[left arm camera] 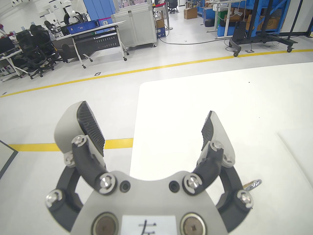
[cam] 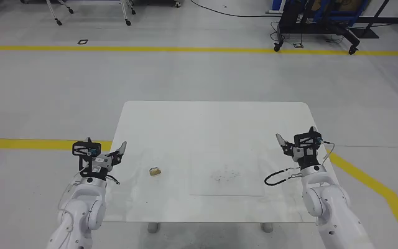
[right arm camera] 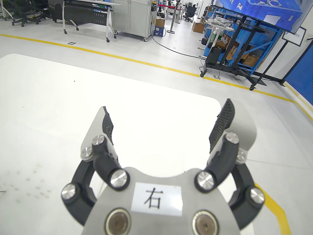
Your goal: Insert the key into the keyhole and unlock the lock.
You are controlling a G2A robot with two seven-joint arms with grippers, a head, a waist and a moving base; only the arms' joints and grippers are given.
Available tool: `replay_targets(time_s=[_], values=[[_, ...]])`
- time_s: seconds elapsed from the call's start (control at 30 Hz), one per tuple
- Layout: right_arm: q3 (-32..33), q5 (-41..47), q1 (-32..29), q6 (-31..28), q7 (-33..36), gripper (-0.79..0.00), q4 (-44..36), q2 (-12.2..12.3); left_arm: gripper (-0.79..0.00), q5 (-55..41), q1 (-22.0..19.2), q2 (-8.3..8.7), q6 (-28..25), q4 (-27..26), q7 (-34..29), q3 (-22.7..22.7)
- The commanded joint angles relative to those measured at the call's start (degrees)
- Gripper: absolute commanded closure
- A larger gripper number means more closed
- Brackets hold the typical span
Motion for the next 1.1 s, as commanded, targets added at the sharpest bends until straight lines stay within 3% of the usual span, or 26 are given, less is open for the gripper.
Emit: replay_targets(time_s=[0.0,0.27,0.5,0.9,1.07], values=[[0.0,0.0,0.0,0.0,0.0,-0.784,0.0,0.0,-0.785,0.0,0.0,0.0,0.0,0.0,0.0,0.0],[-0.28,-0.28,0.09,-0.36,0.04,-0.785,-0.21,-0.01,-0.785,0.0,0.0,0.0,0.0,0.0,0.0,0.0],[-3.57,-2.86,3.37,-13.93,2.11,-0.785,0.77,0.44,-0.785,0.0,0.0,0.0,0.0,0.0,0.0,0.0],[-3.57,-2.86,3.37,-13.93,2.11,-0.785,0.77,0.44,-0.785,0.0,0.0,0.0,0.0,0.0,0.0,0.0],[-5.57,-2.28,4.37,-22.59,1.49,-0.785,1.92,0.67,-0.785,0.0,0.0,0.0,0.0,0.0,0.0,0.0]])
